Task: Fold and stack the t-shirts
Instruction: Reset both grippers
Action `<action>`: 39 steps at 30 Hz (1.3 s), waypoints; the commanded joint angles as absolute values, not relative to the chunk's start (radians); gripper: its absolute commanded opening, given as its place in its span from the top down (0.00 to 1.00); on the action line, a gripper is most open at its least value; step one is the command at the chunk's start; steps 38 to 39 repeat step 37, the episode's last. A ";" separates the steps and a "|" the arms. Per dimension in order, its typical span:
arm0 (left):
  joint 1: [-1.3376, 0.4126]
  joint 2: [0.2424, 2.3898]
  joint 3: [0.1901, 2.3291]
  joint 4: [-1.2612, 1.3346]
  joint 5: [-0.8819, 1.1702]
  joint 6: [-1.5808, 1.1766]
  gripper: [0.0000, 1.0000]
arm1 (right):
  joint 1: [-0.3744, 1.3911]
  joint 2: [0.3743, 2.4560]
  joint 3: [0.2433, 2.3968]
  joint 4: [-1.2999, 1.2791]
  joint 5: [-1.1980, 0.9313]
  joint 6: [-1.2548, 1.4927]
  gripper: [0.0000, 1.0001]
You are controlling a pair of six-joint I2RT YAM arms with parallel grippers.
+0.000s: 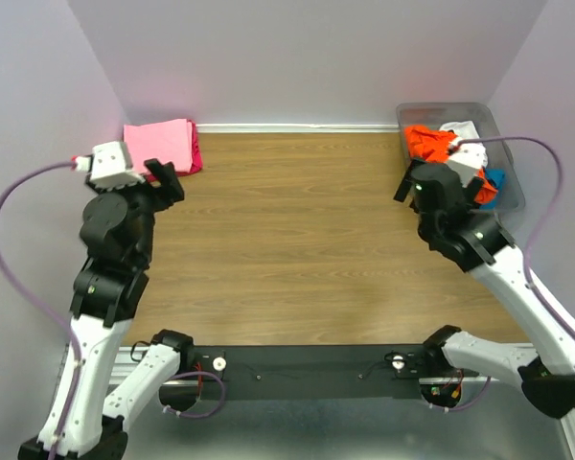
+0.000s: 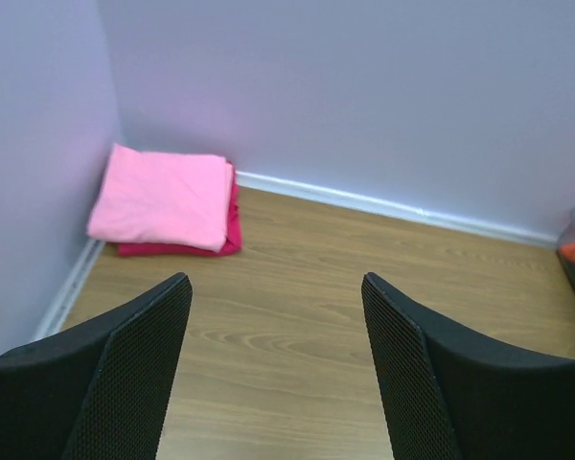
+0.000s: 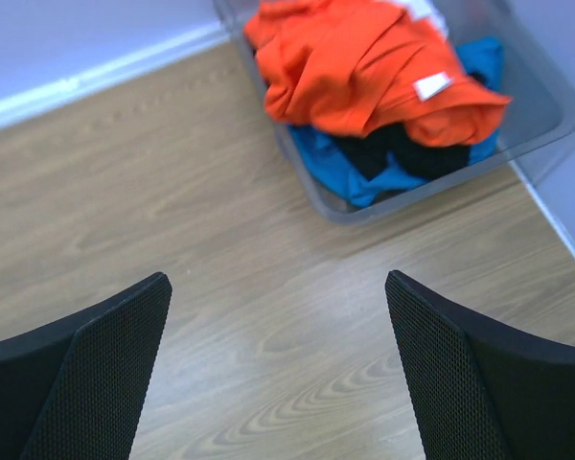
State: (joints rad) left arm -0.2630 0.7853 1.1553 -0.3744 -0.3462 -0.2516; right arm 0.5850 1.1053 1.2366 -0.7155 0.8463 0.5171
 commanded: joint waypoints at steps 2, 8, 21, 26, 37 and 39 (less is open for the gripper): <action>-0.284 0.687 1.132 -0.551 -0.569 -0.270 0.16 | 0.580 0.947 1.194 -0.706 0.965 0.485 0.00; -0.284 0.528 0.994 -0.500 -0.621 -0.339 0.01 | 0.581 0.726 1.097 -0.706 0.916 0.427 0.00; -0.284 0.417 0.916 -0.509 -0.686 -0.468 0.01 | 0.580 0.466 1.020 -0.709 0.726 0.335 0.00; -0.284 0.357 0.861 -0.462 -0.696 -0.518 0.01 | 0.580 0.448 1.023 -0.707 0.660 0.318 0.00; -0.284 0.362 0.833 -0.454 -0.661 -0.616 0.01 | 0.580 0.445 1.020 -0.695 0.531 0.333 0.00; -0.284 0.362 0.833 -0.454 -0.661 -0.616 0.01 | 0.580 0.445 1.020 -0.695 0.531 0.333 0.00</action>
